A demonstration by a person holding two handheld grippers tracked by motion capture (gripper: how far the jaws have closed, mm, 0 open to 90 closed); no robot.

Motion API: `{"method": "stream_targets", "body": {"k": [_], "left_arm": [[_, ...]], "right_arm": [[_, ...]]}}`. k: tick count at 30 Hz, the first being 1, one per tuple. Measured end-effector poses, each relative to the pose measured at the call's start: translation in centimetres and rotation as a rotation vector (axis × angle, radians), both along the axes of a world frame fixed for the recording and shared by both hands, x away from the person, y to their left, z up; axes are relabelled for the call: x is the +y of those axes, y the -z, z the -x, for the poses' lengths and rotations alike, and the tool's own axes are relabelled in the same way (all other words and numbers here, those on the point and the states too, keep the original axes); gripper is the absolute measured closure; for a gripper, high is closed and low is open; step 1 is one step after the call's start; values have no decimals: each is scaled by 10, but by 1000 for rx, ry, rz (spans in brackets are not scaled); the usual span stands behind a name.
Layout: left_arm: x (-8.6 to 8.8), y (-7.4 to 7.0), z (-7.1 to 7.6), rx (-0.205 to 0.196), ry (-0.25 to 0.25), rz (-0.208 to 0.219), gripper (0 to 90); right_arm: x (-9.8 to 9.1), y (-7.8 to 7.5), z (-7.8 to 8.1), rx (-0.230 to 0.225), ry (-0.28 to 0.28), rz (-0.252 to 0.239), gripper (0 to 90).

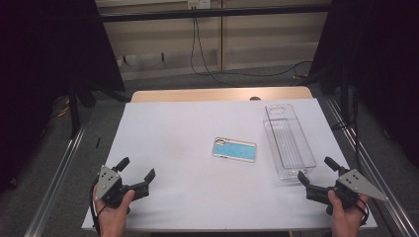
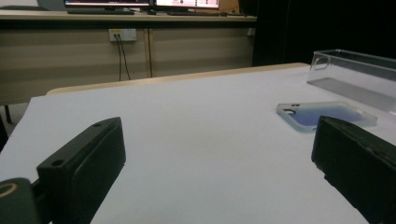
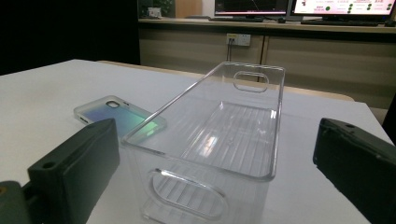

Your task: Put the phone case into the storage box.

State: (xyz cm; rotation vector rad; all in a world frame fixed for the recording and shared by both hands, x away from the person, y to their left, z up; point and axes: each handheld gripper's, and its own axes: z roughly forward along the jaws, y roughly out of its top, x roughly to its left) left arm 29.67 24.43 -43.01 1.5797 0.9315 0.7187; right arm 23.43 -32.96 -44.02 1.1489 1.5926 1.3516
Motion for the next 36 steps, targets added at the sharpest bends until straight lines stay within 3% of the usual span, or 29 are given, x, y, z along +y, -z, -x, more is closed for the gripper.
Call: {"method": "stream_targets", "body": {"k": [2, 15, 18, 26, 28, 33, 36], "left_arm": [[-1, 0, 0, 1, -11, 5, 27], [-23, -5, -12, 1, 88, 9, 39], [-24, -6, -13, -4, 91, 9, 38], [-36, -7, -23, 6, 141, 38, 36], [-40, -7, -25, -2, 143, 29, 28], [-49, -11, -29, -15, 159, 69, 23], [-53, -12, -31, -20, 167, 67, 20]], "right_arm": [[1, -1, 0, -2, -3, 0, 0], [1, 0, 1, 10, 1, -9, 0], [1, 0, 2, 7, -1, -8, 0], [2, 0, 1, 5, -2, -10, 0], [1, 0, 2, 3, 0, -9, 0], [2, 0, 2, -1, -1, -14, 0], [2, 0, 2, 0, -4, -9, 0]]}}
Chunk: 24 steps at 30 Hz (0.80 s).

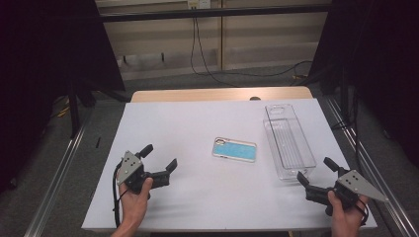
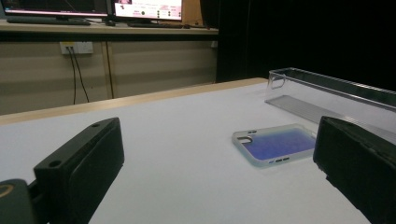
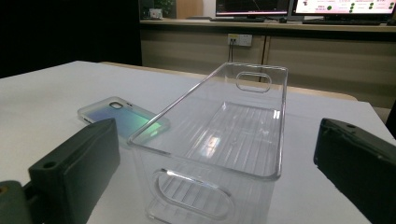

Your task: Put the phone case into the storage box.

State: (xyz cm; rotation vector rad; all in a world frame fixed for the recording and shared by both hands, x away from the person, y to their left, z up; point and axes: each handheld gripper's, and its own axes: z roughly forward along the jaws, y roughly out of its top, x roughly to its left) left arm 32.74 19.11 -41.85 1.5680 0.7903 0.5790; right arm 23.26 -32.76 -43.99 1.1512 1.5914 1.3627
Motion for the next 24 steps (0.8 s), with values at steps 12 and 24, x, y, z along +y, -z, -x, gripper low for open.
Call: {"method": "stream_targets", "body": {"k": [12, 24], "left_arm": [[-28, -2, -6, -5, 57, -36, 20], [-51, -1, -15, -38, 88, -42, 20]], "right_arm": [[0, 1, 0, 9, 6, 2, 0], [-1, 1, 0, 7, 8, 1, 0]]}}
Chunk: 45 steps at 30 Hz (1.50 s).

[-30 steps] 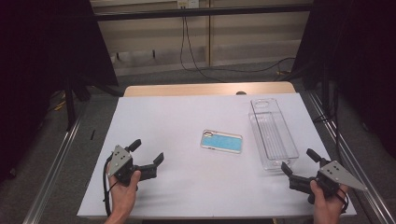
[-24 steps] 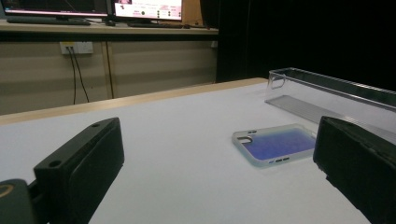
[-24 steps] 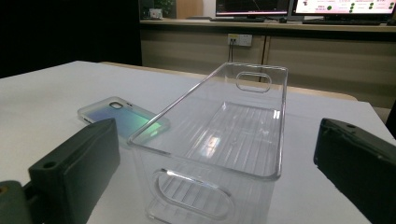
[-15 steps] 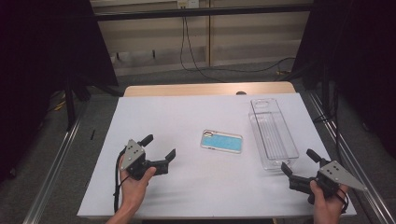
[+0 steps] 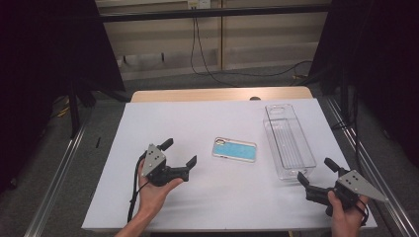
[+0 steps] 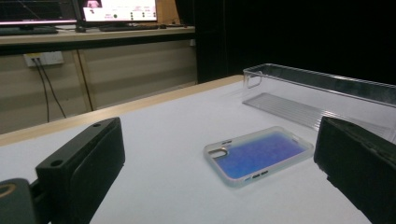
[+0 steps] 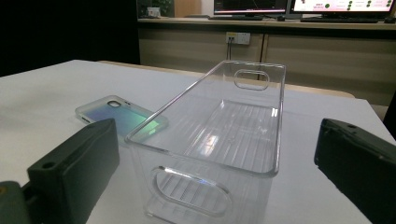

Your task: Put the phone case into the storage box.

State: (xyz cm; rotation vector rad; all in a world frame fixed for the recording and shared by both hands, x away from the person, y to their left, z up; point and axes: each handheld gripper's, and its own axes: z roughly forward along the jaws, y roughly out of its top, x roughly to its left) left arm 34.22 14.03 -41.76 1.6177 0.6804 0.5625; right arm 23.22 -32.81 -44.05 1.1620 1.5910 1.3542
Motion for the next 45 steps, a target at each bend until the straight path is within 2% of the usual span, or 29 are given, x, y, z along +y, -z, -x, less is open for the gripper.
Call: {"method": "stream_targets", "body": {"k": [5, 9, 13, 16, 22, 27, 31, 37, 45], "left_arm": [[-8, -2, -6, 9, 15, 18, 25], [-11, -6, -12, -20, 7, 23, 24], [-17, -8, -18, -12, 18, 38, 26], [-23, -8, -21, -25, 22, 21, 31], [-36, -4, -30, -5, 31, 22, 33], [-47, -8, -36, -15, 44, 31, 38], [-56, -10, -40, -25, 66, 13, 38], [-69, -7, -46, -16, 81, 2, 37], [-77, -5, -58, -1, 67, 12, 45]], "right_arm": [[0, 0, 0, 1, -2, 0, 0], [0, 0, 0, 2, -4, 4, 0], [0, 0, 0, 3, 0, 6, 0], [-1, 0, 0, 3, 0, 5, 0], [0, 1, 0, 4, -2, 4, 0], [-1, 0, 0, 3, -2, 1, 0], [-1, 0, 0, 1, -5, 3, 0], [0, 0, 0, 2, -5, 1, 0], [-1, 0, 0, 2, -8, 4, 0]]}}
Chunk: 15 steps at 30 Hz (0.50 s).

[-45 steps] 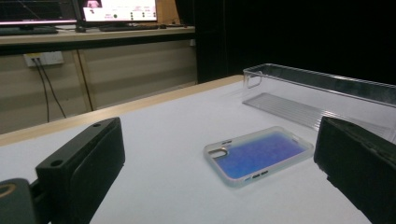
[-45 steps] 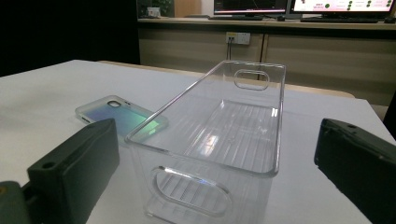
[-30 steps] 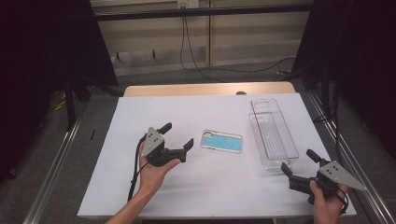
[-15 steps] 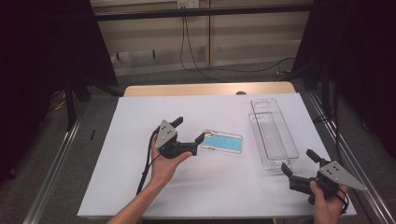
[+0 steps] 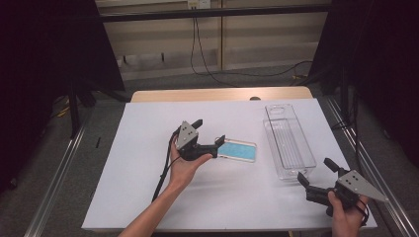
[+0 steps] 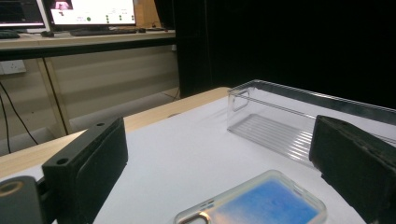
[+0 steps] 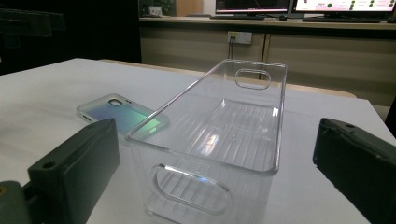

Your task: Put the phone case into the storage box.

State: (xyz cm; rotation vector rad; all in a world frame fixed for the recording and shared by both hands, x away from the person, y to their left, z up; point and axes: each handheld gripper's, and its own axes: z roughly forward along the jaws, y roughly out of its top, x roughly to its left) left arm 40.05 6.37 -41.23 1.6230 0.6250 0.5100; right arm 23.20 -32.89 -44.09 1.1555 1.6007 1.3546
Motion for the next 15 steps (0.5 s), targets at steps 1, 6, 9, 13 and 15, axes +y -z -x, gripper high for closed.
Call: {"method": "stream_targets", "body": {"k": [1, 6, 9, 13, 15], "left_arm": [[-1, 1, -1, 3, -6, 0, 45], [-5, 1, -4, 4, 5, -6, 100], [-7, 0, -4, -9, 7, -7, 126], [-8, 2, -6, -3, 2, -5, 166], [-10, 4, -7, -11, -1, -17, 195]], "right_arm": [[0, 0, 0, 0, 0, 0, 0], [0, 0, 0, -1, 2, -2, 0], [0, 0, 0, -1, 0, 0, 0], [0, 0, 0, 1, -1, -4, 0], [1, 0, 0, 1, 0, -4, 0]]}}
